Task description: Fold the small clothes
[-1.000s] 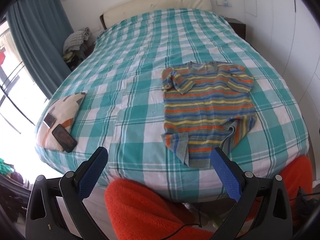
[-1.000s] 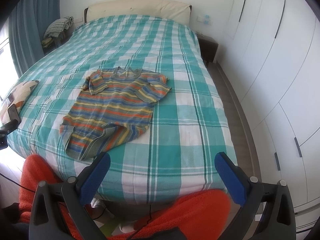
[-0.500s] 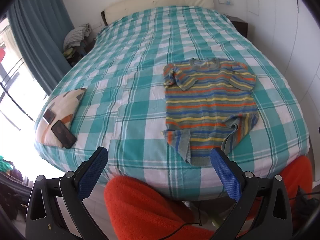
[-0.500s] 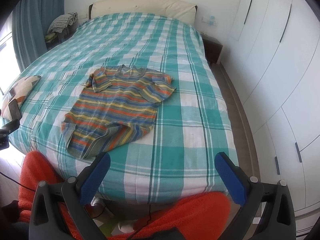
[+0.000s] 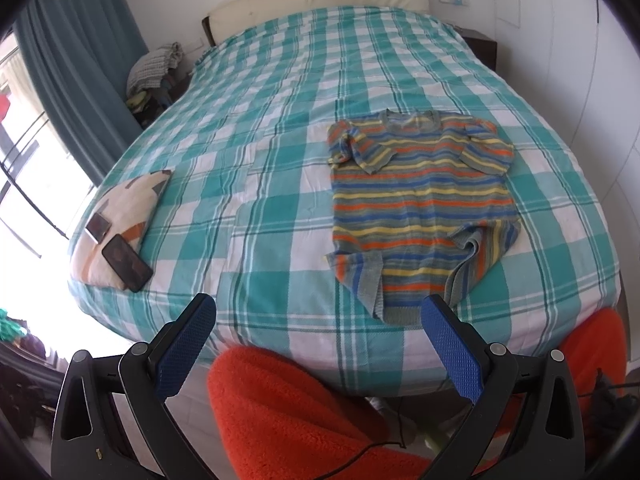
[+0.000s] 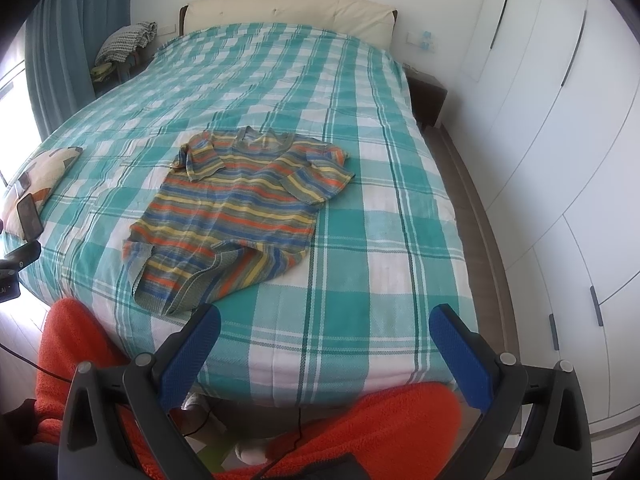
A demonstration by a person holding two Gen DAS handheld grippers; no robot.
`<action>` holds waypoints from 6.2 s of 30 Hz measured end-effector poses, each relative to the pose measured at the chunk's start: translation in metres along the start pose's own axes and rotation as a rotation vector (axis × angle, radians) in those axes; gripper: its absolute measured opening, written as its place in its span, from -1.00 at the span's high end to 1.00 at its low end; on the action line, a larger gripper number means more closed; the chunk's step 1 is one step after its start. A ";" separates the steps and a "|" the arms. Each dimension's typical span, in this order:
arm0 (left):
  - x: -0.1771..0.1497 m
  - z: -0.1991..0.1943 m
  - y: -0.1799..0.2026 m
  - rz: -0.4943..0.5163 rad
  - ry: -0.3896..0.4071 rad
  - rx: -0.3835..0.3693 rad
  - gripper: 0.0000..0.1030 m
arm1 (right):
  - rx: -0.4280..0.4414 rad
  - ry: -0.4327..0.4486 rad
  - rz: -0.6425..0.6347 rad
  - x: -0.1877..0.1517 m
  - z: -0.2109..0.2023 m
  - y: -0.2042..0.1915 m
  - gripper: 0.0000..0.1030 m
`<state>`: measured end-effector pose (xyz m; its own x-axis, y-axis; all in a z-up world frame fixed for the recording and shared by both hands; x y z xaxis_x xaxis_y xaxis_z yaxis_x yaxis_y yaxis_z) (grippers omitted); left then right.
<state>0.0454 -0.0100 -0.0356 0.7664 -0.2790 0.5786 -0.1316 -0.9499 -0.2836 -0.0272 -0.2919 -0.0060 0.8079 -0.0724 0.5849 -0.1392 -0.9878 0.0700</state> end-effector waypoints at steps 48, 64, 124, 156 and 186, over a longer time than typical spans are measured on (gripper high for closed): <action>-0.015 0.004 -0.007 0.003 -0.009 0.001 -0.99 | 0.002 -0.021 -0.006 -0.011 0.010 0.000 -0.99; -0.022 0.015 -0.010 -0.009 -0.017 0.000 -0.99 | 0.010 -0.023 -0.006 -0.011 0.011 -0.004 -0.99; -0.057 0.233 0.001 -0.116 -0.431 -0.187 -0.78 | 0.577 -0.233 0.398 -0.113 0.225 0.040 -0.12; -0.084 0.196 -0.104 -0.416 -0.314 -0.183 -0.77 | 0.614 -0.180 0.444 -0.109 0.230 0.054 -0.14; -0.091 0.241 0.025 -0.097 -0.360 -0.232 0.93 | 0.363 -0.334 0.264 -0.111 0.249 0.051 0.90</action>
<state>0.1240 0.0258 -0.2794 0.9472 -0.1588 0.2786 -0.1543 -0.9873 -0.0382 0.0190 -0.3682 -0.2685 0.9182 -0.3051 0.2528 -0.2029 -0.9101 -0.3613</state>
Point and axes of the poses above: each gripper's, at about its wrist camera, not at the fingertips, and z roughly the way its jaws point, y to its right, x to its top, the point moved 1 cm from there along z, roughly the way its jaws point, and after that the axes turned 5 degrees about x, right-handed, at the moved point
